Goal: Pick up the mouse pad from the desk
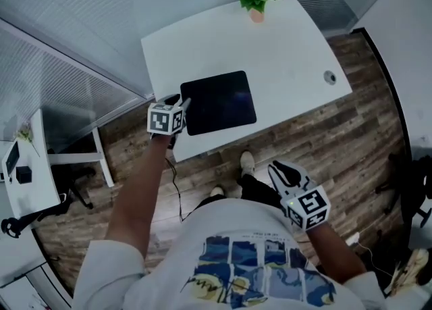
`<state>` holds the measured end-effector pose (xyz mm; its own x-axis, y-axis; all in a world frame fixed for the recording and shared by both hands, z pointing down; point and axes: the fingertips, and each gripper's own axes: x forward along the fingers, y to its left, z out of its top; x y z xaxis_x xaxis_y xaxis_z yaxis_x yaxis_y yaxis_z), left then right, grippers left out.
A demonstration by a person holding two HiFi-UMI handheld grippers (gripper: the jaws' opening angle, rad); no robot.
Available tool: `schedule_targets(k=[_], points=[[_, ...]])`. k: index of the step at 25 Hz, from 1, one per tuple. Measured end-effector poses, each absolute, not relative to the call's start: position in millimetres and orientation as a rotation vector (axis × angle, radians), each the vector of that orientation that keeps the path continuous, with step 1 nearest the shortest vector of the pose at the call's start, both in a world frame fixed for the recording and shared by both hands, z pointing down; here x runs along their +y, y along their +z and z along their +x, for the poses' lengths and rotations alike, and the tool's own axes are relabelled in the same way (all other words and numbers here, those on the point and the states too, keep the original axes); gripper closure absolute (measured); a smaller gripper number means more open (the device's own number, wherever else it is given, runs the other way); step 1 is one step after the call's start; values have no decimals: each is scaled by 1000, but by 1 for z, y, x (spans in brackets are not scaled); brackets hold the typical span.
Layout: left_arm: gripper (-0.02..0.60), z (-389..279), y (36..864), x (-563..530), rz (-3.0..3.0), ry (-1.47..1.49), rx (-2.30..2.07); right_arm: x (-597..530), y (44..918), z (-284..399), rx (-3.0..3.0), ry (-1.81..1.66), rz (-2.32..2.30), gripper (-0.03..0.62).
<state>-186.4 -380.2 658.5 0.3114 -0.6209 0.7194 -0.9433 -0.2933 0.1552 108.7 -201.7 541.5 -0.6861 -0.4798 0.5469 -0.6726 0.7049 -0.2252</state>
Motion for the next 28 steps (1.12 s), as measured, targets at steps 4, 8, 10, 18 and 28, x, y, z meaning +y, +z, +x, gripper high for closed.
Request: schedule_targets(k=[4, 8, 10, 18, 28], points=[[442, -201, 677, -405, 1978, 782, -1395, -219, 544, 120, -2426, 622, 917, 542], [434, -208, 693, -425, 1953, 816, -1397, -230, 547, 135, -2409, 639, 959, 545], [431, -208, 699, -431, 1940, 830, -1395, -231, 551, 144, -2393, 660, 976, 546], [430, -209, 719, -444, 1913, 861, -1370, -230, 560, 158, -2356, 741, 996, 558], [490, -202, 718, -438, 1916, 765, -1388, -227, 563, 154, -2350, 764, 1013, 563]])
